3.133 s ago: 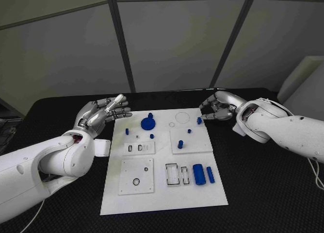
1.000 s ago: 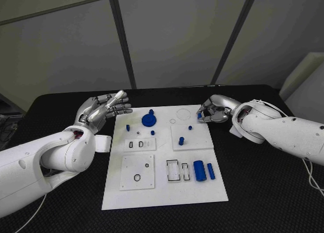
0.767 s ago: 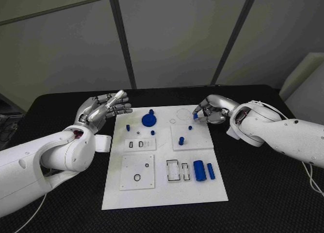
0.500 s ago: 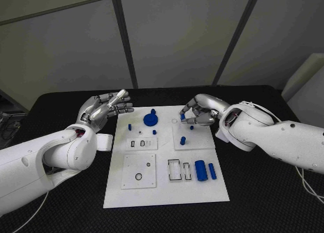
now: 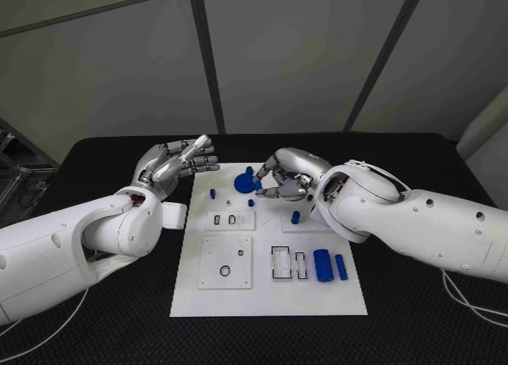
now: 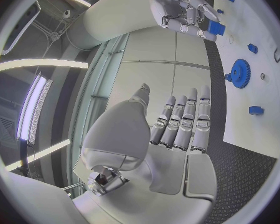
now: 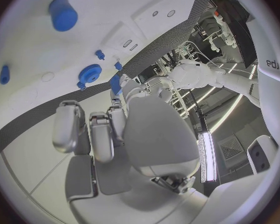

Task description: Assemble the parts on the task board

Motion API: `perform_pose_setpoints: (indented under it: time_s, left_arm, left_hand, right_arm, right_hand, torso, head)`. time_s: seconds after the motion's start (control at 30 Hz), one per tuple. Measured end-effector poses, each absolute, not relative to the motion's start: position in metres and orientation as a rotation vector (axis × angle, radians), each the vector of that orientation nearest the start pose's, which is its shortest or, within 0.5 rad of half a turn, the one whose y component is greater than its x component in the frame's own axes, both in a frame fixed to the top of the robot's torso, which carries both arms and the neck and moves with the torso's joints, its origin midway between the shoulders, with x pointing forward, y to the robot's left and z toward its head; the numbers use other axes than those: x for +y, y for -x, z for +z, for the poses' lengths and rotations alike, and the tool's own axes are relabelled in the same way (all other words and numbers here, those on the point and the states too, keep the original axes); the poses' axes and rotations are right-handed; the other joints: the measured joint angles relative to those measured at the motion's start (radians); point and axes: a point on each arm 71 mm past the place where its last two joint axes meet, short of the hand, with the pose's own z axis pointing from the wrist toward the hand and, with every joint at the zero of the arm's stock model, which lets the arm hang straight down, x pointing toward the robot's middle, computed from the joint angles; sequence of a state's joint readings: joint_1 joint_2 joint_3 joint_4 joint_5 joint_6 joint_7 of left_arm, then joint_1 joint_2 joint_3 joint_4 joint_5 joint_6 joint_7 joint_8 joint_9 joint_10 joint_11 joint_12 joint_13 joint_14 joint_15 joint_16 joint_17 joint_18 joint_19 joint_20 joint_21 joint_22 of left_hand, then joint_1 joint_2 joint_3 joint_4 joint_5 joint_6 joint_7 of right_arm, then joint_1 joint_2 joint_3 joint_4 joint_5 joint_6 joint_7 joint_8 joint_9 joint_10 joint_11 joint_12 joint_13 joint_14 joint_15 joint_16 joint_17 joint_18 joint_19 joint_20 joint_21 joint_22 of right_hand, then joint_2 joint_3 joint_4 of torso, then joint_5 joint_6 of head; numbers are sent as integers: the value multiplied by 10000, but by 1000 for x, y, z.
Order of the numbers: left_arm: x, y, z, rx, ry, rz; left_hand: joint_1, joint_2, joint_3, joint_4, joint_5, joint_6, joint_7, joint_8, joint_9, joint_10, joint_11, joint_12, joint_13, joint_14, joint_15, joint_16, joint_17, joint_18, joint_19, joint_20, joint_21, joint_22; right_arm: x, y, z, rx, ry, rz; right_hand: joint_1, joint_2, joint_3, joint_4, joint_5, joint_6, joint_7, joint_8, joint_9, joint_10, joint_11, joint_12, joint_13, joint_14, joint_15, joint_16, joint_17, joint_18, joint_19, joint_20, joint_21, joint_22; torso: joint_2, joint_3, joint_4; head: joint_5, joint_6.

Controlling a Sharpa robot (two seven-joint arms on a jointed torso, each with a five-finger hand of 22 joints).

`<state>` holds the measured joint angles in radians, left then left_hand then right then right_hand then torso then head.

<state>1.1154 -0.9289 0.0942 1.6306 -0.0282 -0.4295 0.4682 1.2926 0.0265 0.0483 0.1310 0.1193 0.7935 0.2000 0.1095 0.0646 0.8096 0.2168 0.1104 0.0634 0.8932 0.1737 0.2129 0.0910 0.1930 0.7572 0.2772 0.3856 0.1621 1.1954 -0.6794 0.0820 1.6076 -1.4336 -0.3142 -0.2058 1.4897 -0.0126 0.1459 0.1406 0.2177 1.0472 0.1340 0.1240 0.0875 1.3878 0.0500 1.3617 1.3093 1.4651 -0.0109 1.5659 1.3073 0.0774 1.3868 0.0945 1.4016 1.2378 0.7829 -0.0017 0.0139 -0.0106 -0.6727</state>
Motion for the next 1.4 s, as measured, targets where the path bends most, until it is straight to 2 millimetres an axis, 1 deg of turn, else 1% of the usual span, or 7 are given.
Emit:
perform_pose_setpoints:
  time_s: [0.07,0.13,0.3,0.47,0.93,1.03,1.4]
  left_arm:
    - [231,-475,-155,12225,11090,-15329]
    - [231,-475,-155,12224,11095,-15319]
    - [230,-476,-156,12232,11095,-15333]
    - [230,-476,-156,12236,11098,-15334]
    - [229,-476,-156,12259,11102,-15365]
    - [228,-476,-156,12263,11103,-15367]
    - [228,-476,-156,12274,11105,-15373]
  left_hand:
    - [0,0,0,0,0,0,0,0,0,0,0,0,0,0,0,0,0,-1,0,0,0,0]
    - [0,0,0,0,0,0,0,0,0,0,0,0,0,0,0,0,0,-1,0,0,0,0]
    - [0,0,0,0,0,0,0,0,0,0,0,0,0,0,0,0,0,-1,0,0,0,0]
    - [0,0,0,0,0,0,0,0,0,0,0,0,0,0,0,0,0,-1,0,0,0,1]
    - [0,0,0,0,0,0,0,0,0,0,0,0,0,0,0,0,0,-1,0,0,0,2]
    - [0,0,0,0,0,0,0,0,0,0,0,0,0,0,0,0,0,-1,0,0,0,1]
    - [0,0,0,0,0,0,0,0,0,0,0,0,0,0,0,0,0,0,0,0,0,-7]
  right_arm:
    - [-87,-470,-134,15838,1533,8662]
    - [-79,-468,-140,15992,1727,8697]
    - [-68,-468,-150,16247,1998,8622]
    - [-59,-465,-158,16489,2320,8556]
    - [-50,-463,-172,16965,2805,8167]
    - [-50,-463,-174,17034,2862,8080]
    - [-49,-465,-176,17077,3003,7905]
  right_hand:
    - [0,0,0,0,-1,-2,1,0,0,0,0,0,-1,0,0,0,0,0,0,0,0,-2]
    - [0,0,-1,-1,-9,-7,4,-1,-1,0,0,0,-5,0,0,0,0,0,0,0,0,-43]
    - [0,-1,-1,-1,-9,-20,14,-2,-9,0,1,1,-14,0,0,0,0,0,0,0,0,-78]
    - [1,-1,-2,-1,-11,-28,9,-3,-8,0,1,1,-21,0,0,0,0,0,0,0,0,-77]
    - [-45,-47,-3,0,-34,-53,17,-5,-1,0,1,-60,-57,-1,0,0,0,0,0,0,0,-77]
    - [-45,-47,-4,0,-35,-54,17,-9,-1,-38,39,-61,-58,0,1,-1,0,0,0,0,0,-94]
    - [-58,-61,-1,5,-37,-39,-10,1,-4,-36,38,-63,-64,0,1,0,7,0,0,0,0,-95]
  torso:
    - [1,0,-6]
    - [3,6,-12]
    - [7,12,-14]
    - [7,18,-14]
    - [12,18,-24]
    - [12,17,-24]
    - [8,18,-26]
  head:
    - [55,-17]
    - [101,-31]
    - [198,-86]
    - [244,-125]
    - [314,-227]
    - [314,-251]
    - [335,-303]
